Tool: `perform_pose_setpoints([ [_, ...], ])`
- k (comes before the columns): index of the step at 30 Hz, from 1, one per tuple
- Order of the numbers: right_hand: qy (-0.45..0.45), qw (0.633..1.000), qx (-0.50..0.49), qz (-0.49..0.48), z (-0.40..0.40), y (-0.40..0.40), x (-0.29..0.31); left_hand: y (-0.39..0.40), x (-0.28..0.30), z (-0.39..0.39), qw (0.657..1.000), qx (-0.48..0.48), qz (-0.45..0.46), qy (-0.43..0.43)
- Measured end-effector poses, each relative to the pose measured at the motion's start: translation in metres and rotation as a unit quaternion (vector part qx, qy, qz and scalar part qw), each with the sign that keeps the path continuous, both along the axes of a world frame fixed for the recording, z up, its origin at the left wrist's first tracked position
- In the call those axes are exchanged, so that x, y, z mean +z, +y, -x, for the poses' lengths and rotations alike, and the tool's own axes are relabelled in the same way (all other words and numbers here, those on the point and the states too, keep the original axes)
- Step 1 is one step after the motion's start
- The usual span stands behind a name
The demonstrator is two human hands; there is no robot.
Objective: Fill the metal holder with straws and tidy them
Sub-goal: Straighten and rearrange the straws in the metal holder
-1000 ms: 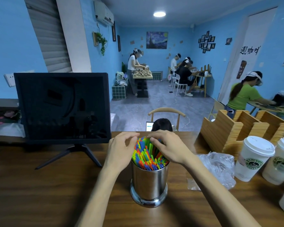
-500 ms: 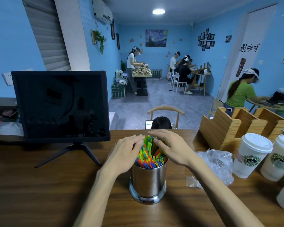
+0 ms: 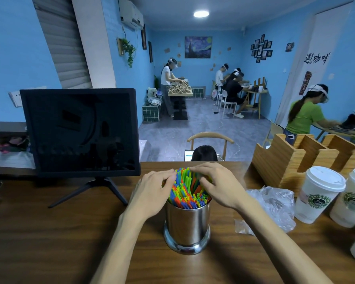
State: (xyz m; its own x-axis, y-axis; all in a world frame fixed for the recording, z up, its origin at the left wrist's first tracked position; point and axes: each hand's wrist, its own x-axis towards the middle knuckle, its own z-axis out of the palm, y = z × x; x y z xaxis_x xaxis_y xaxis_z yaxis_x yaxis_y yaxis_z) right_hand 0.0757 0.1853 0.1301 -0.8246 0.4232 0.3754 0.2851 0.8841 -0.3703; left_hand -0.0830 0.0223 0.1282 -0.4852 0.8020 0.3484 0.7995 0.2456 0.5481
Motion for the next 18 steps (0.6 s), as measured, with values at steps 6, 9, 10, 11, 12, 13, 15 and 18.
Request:
perform_pose_setpoints([
  [6, 0.012, 1.0, -0.009, 0.008, 0.0, -0.001, -0.006, -0.001, -0.001, 0.002, 0.999, -0.005, 0.039, 0.031],
  [9, 0.012, 1.0, -0.012, 0.004, 0.001, 0.001, -0.005, 0.001, 0.002, 0.004, 0.999, 0.005, 0.018, 0.033],
  [10, 0.021, 1.0, -0.01, 0.002, 0.002, 0.0, -0.004, 0.001, 0.003, 0.004, 0.999, 0.014, 0.01, 0.033],
  [11, 0.031, 1.0, -0.006, 0.0, 0.003, -0.001, -0.002, 0.002, 0.003, 0.004, 0.999, 0.021, 0.009, 0.034],
  [12, 0.036, 0.999, 0.0, -0.007, 0.006, -0.003, 0.001, 0.002, 0.003, 0.004, 0.999, 0.024, 0.019, 0.037],
  [13, 0.034, 0.999, 0.006, -0.018, 0.01, -0.004, 0.004, 0.002, 0.002, 0.004, 0.998, 0.023, 0.032, 0.04],
  [15, 0.013, 0.999, 0.02, -0.04, 0.022, -0.006, 0.012, 0.002, 0.001, 0.004, 0.998, 0.02, 0.046, 0.044],
  [18, -0.031, 0.998, 0.032, -0.039, 0.038, -0.006, 0.023, 0.0, 0.004, 0.006, 0.998, 0.024, 0.044, 0.049],
])
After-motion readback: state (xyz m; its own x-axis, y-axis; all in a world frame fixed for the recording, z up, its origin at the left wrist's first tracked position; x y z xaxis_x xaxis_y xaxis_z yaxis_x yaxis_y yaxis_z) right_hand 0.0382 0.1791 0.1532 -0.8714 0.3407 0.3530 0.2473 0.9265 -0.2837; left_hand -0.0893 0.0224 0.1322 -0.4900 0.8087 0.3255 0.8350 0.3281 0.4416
